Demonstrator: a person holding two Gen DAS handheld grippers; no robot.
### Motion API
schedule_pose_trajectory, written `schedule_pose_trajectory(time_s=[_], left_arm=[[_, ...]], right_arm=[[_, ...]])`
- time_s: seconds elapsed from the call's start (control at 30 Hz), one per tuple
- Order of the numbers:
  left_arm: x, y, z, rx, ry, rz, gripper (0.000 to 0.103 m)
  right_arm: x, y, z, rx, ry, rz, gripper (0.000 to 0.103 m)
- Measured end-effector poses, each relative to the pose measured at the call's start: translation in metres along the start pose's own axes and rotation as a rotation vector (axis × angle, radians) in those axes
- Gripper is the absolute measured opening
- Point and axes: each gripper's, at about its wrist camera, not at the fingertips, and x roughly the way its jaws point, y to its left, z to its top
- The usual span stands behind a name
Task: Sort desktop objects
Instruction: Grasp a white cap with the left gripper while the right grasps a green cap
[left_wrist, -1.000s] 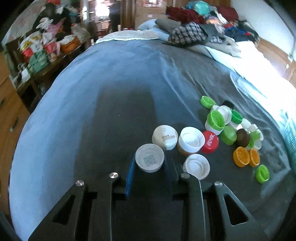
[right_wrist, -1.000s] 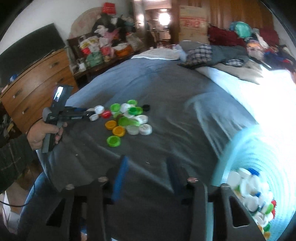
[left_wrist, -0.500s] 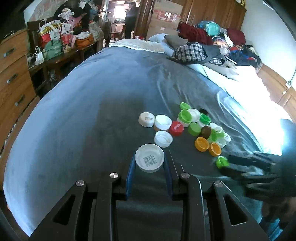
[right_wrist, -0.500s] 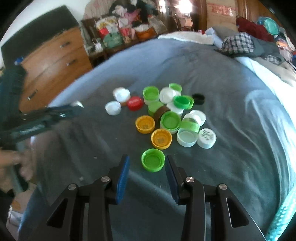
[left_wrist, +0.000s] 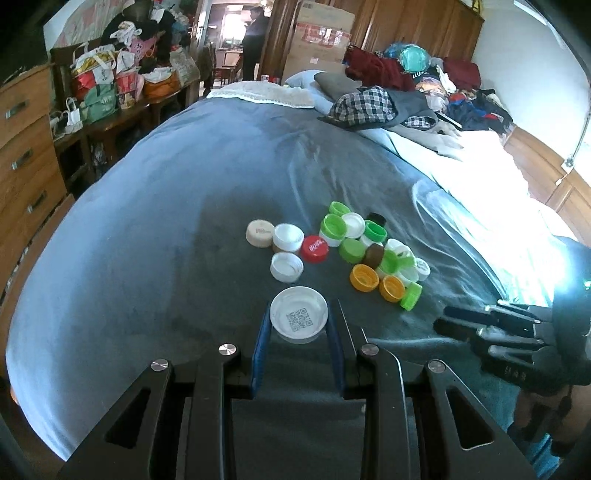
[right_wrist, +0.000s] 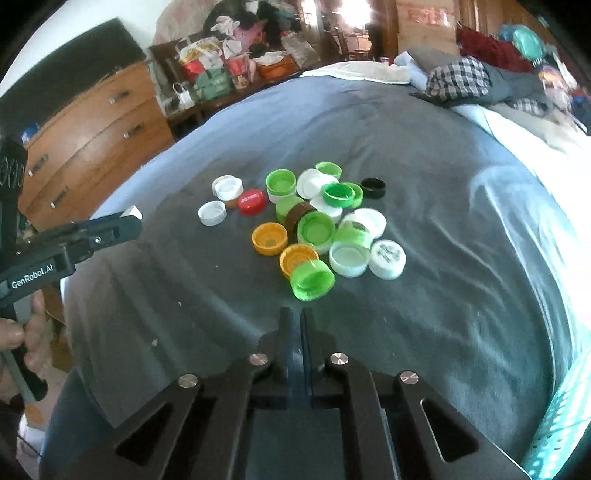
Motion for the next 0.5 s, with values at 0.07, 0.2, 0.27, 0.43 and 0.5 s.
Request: schedule_pose_trajectory(time_s=[0.07, 0.2, 0.27, 0.43, 0.5], left_arm=[[-0.001, -0.001, -0.002, -0.005, 0.002, -0.001, 0.025], [0.001, -0.004, -0.002, -0.010, 0.013, -0.003, 0.025], [0.003, -0.005, 0.001, -0.006, 0.014, -0.006, 0.025], [0.009, -0.010, 0.005, 0.003, 0.022, -0.020, 0.025], [0.011, -0.011, 0.007, 0.003, 0.024, -0.023, 0.025]], right_arm=[[0.000, -0.003, -0.003, 0.004, -0.020, 0.019, 0.069], [0.009, -0.008, 0.004, -0.003, -0.037, 0.048, 0.069], [0.018, -0.012, 0.011, 0.004, -0.039, 0.049, 0.069], [0.042, -0.017, 0.020, -0.014, -0.008, 0.053, 0.058], [0.046, -0.017, 0.023, -0.027, -0.008, 0.058, 0.041]])
